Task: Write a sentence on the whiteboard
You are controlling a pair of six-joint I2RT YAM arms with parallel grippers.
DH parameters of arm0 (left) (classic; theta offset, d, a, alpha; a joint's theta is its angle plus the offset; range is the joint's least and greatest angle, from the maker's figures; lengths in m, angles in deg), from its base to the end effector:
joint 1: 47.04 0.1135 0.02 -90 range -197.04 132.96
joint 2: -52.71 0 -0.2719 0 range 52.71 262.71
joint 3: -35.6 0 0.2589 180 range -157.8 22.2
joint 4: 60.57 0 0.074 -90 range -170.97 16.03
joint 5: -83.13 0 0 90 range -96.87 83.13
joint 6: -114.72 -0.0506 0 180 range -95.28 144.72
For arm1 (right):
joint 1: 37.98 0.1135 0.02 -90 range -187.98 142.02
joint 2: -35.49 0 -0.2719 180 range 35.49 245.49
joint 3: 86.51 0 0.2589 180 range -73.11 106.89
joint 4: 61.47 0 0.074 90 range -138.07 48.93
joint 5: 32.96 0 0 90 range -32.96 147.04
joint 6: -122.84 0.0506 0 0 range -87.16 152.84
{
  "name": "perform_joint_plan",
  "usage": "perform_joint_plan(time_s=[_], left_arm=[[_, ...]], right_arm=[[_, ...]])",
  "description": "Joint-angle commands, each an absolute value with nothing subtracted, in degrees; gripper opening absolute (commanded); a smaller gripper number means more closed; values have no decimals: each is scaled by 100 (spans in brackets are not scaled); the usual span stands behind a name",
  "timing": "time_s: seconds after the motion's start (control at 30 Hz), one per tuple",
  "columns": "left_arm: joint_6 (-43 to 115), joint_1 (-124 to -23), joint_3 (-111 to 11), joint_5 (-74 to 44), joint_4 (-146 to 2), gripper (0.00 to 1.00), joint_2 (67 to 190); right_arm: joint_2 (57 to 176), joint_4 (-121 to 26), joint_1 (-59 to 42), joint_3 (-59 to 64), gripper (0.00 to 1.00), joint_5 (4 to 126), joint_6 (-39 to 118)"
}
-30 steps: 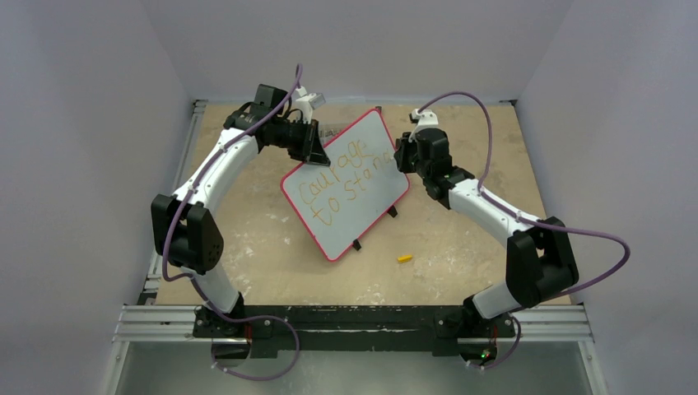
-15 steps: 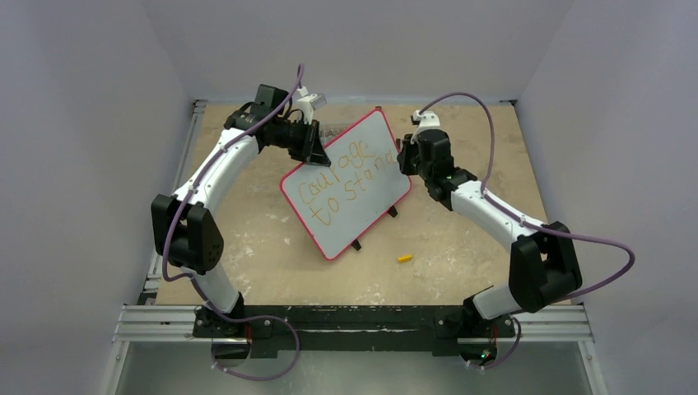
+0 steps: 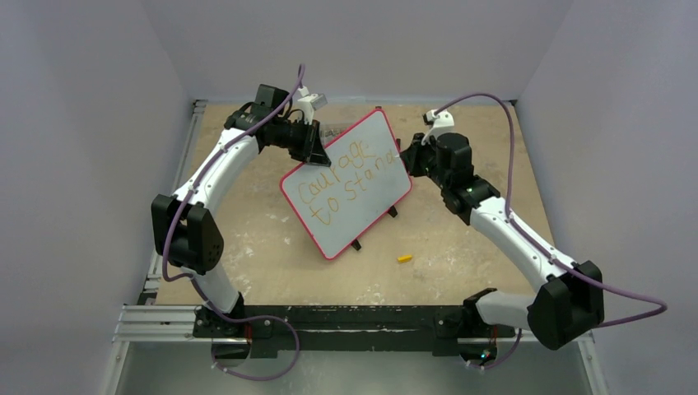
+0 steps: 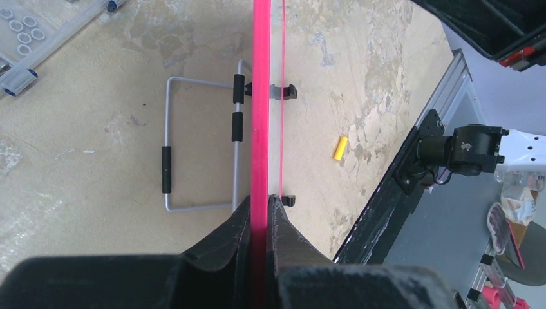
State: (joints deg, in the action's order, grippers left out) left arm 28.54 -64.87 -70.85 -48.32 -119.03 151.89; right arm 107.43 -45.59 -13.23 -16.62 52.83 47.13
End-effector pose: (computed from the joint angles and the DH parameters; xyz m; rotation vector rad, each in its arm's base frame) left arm 0.3613 -0.1514 0.3275 0.6130 2.3540 -1.0556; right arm 0.2857 0.1276 0.3244 -0.1227 1.8983 0.3963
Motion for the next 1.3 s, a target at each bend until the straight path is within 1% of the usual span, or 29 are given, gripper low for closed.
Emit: perform_joint_plan(time_s=[0.0,0.17,0.43,0.97,1.27], left_arm=[[2492,-6603,-7026,-4431,-12253,0,15088],[2498,-6603,-7013,-4343,-12248,0,15096],[2329,-6594,-6982,-4198,-12246,0,15183],[2226,-6463,-6972,-3921,-12264,0,15419],[2226,-6427,-6999,-3921,-12279,0,15470]], right_arm=[[10465,-4686,-1296,-1976,0,5892,4787],[10205,-5098,-1289,-2466,0,6563,5046],[10149,-5359,-1125,-2843,0,6932,5270],[10220,-6019,-114,-3426,0,6903,5203],[10495,-6486,121,-3504,0,7015,5218]])
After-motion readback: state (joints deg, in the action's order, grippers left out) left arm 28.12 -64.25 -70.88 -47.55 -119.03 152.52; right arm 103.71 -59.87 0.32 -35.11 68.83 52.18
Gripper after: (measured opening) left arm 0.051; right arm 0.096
